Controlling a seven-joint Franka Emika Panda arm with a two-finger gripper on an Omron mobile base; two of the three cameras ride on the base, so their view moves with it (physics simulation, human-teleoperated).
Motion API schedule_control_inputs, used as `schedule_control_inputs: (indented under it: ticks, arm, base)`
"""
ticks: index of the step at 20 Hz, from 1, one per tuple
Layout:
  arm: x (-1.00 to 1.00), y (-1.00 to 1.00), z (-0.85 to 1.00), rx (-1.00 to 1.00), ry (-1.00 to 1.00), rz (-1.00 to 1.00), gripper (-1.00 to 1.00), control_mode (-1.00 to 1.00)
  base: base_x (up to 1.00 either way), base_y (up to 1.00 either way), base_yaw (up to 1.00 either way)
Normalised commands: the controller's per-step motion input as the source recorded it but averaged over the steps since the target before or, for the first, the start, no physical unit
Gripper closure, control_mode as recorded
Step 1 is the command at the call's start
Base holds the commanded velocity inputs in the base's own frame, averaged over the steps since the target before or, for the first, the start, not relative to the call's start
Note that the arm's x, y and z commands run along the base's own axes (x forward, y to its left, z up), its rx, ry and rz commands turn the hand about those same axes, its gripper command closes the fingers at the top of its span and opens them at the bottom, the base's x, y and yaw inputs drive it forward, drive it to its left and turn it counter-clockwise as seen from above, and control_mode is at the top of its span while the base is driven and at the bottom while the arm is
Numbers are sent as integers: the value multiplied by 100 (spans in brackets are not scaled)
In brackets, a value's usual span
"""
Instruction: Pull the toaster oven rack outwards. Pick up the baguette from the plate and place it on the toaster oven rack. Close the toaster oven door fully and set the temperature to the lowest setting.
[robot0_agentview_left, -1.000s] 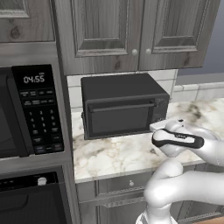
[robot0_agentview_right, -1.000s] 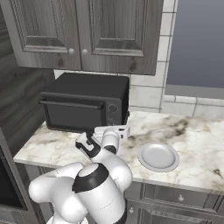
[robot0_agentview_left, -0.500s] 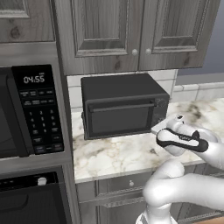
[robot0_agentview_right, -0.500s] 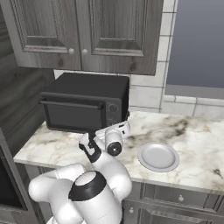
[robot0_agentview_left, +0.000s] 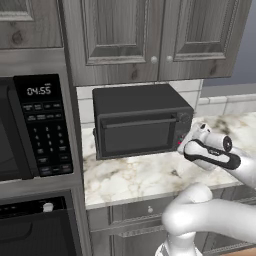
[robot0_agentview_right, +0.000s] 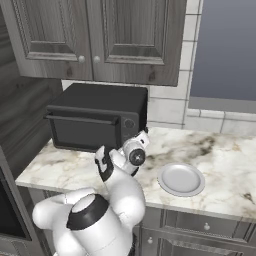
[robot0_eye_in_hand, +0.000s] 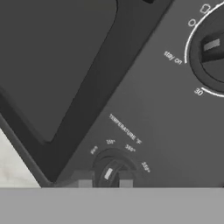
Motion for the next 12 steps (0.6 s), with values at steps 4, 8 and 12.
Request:
schedule_control_inputs:
  ticks: [4, 8, 12]
  arm:
    - [13, 11, -40, -33, 24, 24, 100, -100]
    - [7, 7, -39, -33, 21, 25, 100, -100]
    - [6, 2, -39, -32, 18, 25, 100, -100]
  base:
    - [0, 0, 0]
    - [0, 0, 0]
    - [0, 0, 0]
